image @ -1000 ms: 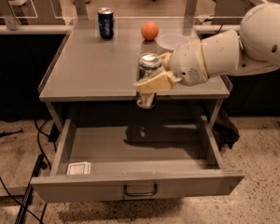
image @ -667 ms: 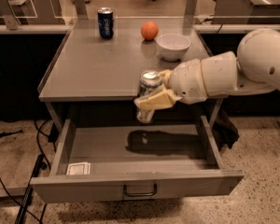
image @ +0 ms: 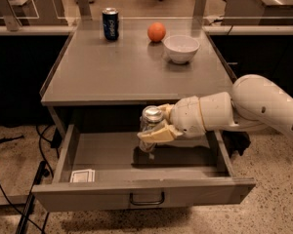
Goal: Place redbull can into top drawer
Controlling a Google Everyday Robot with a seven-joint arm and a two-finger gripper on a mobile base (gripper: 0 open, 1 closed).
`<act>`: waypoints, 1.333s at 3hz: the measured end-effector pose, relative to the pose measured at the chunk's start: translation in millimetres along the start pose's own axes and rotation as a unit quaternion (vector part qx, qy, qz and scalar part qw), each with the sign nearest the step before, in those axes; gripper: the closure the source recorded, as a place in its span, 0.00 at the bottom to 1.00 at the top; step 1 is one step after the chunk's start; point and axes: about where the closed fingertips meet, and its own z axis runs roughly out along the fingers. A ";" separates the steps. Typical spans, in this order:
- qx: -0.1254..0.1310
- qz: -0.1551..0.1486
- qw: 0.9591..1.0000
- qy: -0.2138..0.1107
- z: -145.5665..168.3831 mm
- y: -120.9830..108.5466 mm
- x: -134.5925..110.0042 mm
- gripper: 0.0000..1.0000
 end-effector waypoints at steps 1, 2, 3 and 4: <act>0.000 0.000 1.000 0.000 0.0 0.0 0.0 1.00; 0.005 -0.012 1.000 0.016 4.0 -0.7 23.1 1.00; 0.012 -0.023 0.999 0.024 10.7 -4.0 54.6 1.00; 0.017 -0.027 0.999 0.022 20.1 -7.0 84.0 1.00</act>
Offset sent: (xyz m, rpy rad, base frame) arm 0.0058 -0.0234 -0.0617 -0.0972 -0.0618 -0.0124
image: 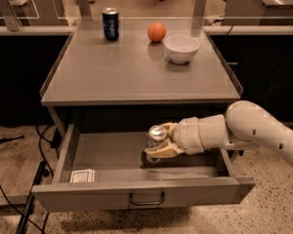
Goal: Place redbull can into top drawer
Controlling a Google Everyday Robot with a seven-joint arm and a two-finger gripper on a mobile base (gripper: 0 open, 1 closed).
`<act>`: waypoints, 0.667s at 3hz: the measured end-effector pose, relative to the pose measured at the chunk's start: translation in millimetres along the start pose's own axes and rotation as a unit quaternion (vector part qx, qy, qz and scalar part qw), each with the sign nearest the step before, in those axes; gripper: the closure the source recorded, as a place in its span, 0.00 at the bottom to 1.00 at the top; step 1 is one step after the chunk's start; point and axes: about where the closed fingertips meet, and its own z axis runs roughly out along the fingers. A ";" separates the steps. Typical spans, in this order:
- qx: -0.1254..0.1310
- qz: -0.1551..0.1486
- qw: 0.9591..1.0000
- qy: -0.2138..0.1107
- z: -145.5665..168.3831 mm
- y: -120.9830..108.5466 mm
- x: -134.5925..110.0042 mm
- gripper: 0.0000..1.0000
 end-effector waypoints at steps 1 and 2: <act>-0.001 0.002 1.000 -0.004 11.7 -0.7 22.0 1.00; -0.011 0.004 1.000 -0.007 26.3 -0.6 35.3 1.00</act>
Offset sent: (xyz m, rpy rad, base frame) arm 0.0136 0.0090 -0.0655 0.0219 0.0285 0.0283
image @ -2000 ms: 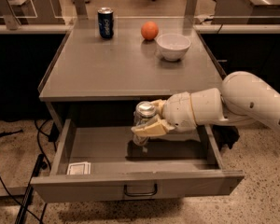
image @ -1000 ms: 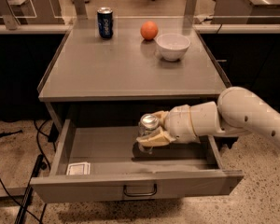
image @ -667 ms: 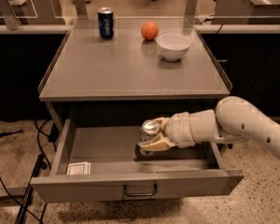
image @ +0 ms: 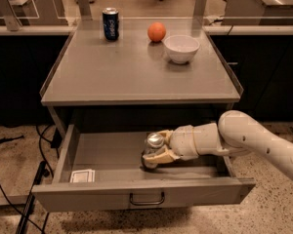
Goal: Place redbull can into top drawer
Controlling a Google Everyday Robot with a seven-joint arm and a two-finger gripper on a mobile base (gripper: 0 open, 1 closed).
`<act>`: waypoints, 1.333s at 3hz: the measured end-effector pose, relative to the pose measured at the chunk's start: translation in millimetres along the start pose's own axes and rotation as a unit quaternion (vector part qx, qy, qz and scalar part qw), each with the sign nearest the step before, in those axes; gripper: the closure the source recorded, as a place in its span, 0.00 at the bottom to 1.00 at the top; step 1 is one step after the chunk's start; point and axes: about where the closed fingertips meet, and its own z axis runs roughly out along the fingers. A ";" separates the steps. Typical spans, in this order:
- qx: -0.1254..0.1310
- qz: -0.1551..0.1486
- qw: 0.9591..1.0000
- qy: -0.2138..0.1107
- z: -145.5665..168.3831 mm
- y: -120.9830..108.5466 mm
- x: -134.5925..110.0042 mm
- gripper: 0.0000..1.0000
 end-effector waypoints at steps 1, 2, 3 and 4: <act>-0.009 0.006 1.000 -0.006 14.1 -1.0 9.5 1.00; -0.018 0.011 1.000 -0.015 30.0 -1.5 17.0 1.00; -0.018 0.012 1.000 -0.016 31.1 -1.4 17.5 1.00; -0.018 0.012 1.000 -0.016 31.2 -1.3 17.5 0.82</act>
Offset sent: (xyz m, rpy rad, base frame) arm 0.0121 0.0184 -0.0340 0.0410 0.0349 0.0235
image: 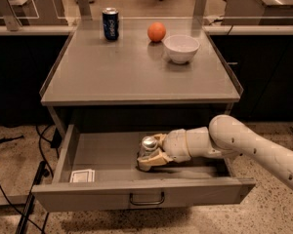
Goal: Place redbull can into top drawer
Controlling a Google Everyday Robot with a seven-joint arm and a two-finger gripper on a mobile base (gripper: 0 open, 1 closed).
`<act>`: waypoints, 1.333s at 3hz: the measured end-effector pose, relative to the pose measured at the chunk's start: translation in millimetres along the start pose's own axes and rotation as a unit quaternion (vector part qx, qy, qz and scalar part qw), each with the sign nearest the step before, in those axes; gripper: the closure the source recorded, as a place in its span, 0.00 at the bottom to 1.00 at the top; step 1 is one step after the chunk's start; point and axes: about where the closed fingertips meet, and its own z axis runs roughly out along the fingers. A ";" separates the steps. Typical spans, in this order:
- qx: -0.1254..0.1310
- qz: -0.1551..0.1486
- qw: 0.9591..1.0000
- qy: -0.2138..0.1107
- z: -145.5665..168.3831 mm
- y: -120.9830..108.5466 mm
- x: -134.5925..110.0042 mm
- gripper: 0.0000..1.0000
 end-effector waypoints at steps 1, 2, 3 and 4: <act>0.000 0.000 1.000 0.000 0.1 0.0 0.0 0.59; 0.000 0.000 1.000 0.000 0.1 0.0 0.0 0.36; 0.000 0.000 1.000 0.000 0.1 0.0 0.0 0.12; 0.000 0.000 1.000 0.000 0.1 0.1 0.0 0.00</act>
Offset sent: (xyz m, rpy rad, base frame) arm 0.0000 0.0000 0.0000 0.0000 0.0000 0.0001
